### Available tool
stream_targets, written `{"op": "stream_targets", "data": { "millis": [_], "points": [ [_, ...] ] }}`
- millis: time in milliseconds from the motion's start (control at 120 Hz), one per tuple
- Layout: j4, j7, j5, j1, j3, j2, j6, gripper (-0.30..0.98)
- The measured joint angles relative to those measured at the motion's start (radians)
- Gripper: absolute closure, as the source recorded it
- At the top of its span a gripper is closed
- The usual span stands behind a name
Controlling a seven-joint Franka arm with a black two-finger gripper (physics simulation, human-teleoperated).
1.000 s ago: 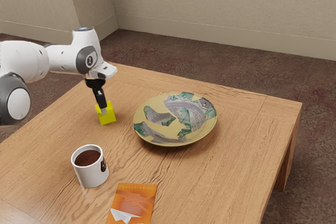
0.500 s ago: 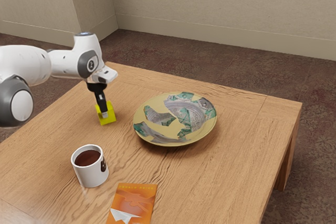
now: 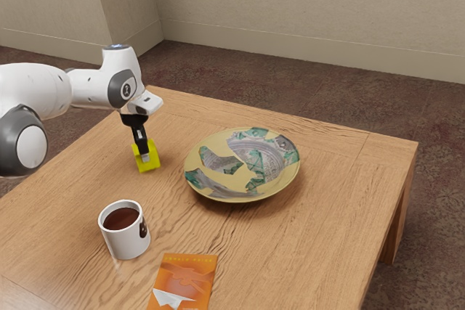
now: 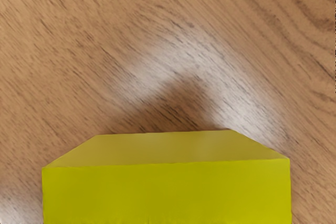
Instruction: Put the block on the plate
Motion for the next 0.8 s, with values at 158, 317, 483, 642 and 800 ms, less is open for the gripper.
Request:
{"op": "stream_targets", "data": {
  "millis": [158,317,483,642,800],
  "points": [
    [-0.008,0.002,0.001,-0.007,0.003,-0.014,0.002,0.32],
    [-0.032,0.001,0.004,-0.033,0.01,-0.063,0.0,0.34],
    [-0.063,-0.004,0.016,-0.053,0.011,-0.123,-0.004,0.35],
    [-0.086,-0.012,0.032,-0.09,0.011,-0.167,-0.006,0.35],
    [-0.091,-0.024,0.05,-0.143,0.017,-0.189,-0.009,0.35]
  ]
}}
